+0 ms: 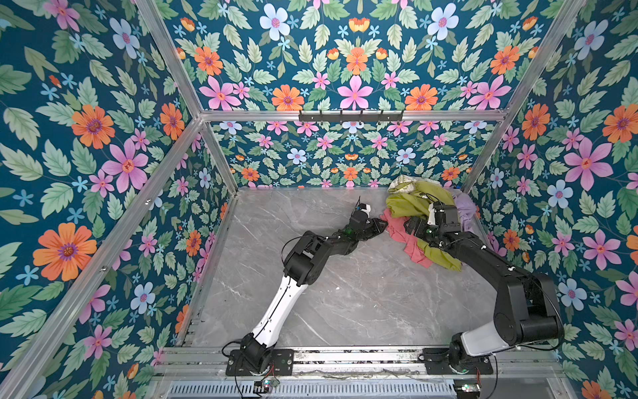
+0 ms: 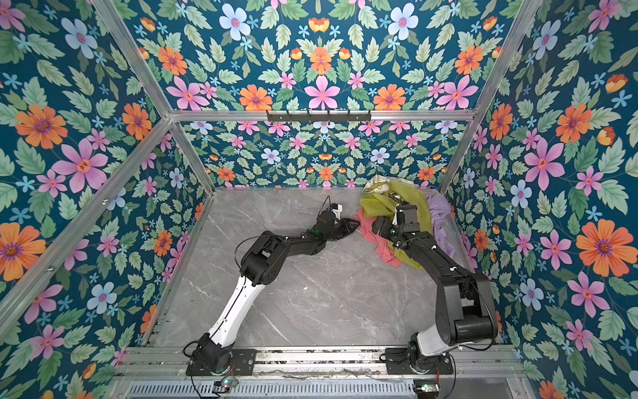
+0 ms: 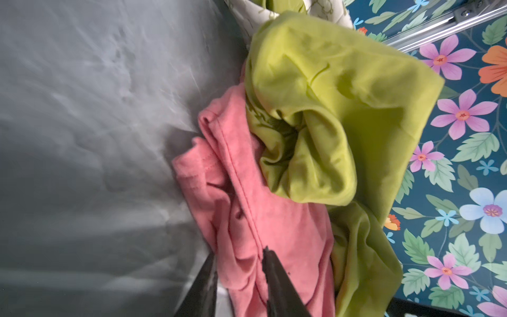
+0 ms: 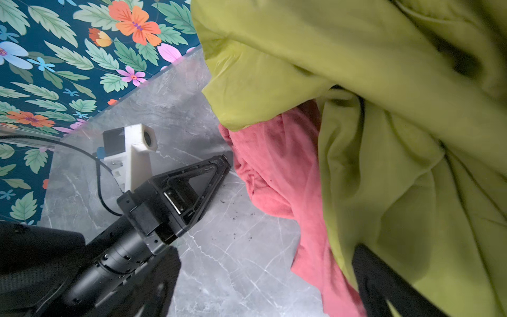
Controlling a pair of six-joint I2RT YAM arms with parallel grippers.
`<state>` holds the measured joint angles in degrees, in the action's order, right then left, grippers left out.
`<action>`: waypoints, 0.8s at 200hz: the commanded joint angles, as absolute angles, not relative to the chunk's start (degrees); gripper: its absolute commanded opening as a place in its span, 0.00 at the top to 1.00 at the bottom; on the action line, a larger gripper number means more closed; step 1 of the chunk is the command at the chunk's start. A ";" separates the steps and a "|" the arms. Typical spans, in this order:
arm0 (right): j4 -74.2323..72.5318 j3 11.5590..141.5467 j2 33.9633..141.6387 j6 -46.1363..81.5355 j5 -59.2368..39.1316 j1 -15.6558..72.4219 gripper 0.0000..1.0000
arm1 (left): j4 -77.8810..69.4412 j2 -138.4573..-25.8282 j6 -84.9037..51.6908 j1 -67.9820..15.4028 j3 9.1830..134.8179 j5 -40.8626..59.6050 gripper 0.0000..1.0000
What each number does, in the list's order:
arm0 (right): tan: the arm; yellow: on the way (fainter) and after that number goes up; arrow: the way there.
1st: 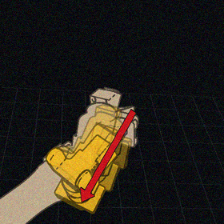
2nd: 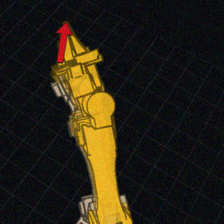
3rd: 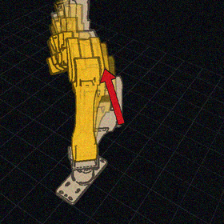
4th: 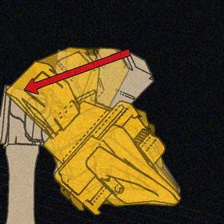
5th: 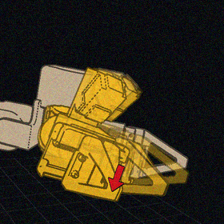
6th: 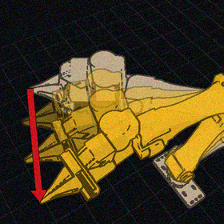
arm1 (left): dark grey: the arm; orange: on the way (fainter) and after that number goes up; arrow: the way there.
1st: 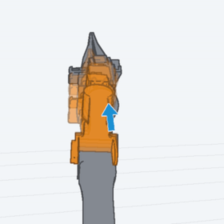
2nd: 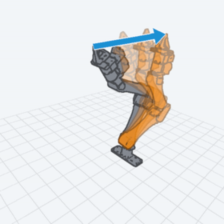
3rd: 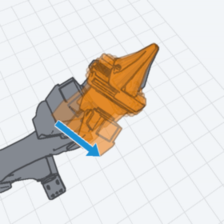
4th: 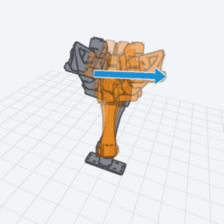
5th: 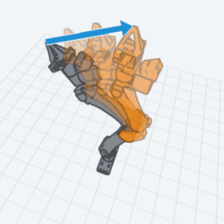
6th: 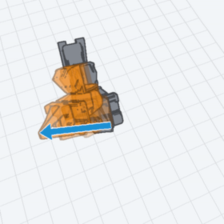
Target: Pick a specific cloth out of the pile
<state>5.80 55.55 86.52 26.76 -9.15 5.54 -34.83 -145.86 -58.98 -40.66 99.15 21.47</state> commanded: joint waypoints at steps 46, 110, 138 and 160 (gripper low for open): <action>6.13 56.16 86.75 26.48 -8.35 5.59 0.01 | -31.64 -148.12 -58.97 -41.06 102.65 20.56 0.68; 6.59 56.56 86.00 26.40 -8.17 5.54 0.01 | -31.46 -148.92 -58.19 -41.07 103.55 21.06 0.70; 6.61 56.52 85.70 26.46 -8.09 5.55 0.00 | -31.51 -149.37 -58.10 -41.22 104.38 21.53 0.70; 6.63 56.47 85.45 26.46 -7.92 5.59 0.01 | -31.55 -149.78 -58.10 -41.29 104.65 21.71 0.71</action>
<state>6.28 56.36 85.84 26.72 -8.75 5.52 -33.45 -149.01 -58.94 -41.25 104.40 21.19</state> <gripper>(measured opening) 0.994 0.298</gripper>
